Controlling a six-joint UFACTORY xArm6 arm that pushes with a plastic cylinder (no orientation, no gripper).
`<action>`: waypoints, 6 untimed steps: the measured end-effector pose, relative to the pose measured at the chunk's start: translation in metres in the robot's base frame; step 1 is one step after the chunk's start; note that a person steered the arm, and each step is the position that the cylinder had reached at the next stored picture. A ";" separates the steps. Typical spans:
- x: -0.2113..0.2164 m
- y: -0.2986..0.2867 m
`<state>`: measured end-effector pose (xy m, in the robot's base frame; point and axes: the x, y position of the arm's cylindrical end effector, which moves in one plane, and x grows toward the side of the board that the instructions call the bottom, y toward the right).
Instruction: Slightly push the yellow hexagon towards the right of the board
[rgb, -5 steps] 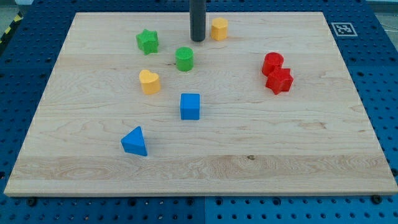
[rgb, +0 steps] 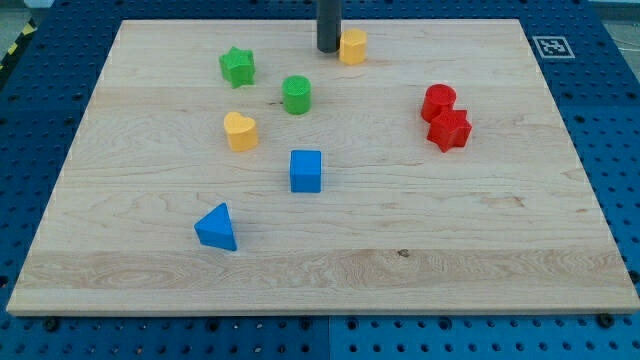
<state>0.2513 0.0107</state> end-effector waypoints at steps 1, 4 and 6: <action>0.003 0.012; 0.003 0.036; 0.033 0.047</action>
<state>0.2844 0.0578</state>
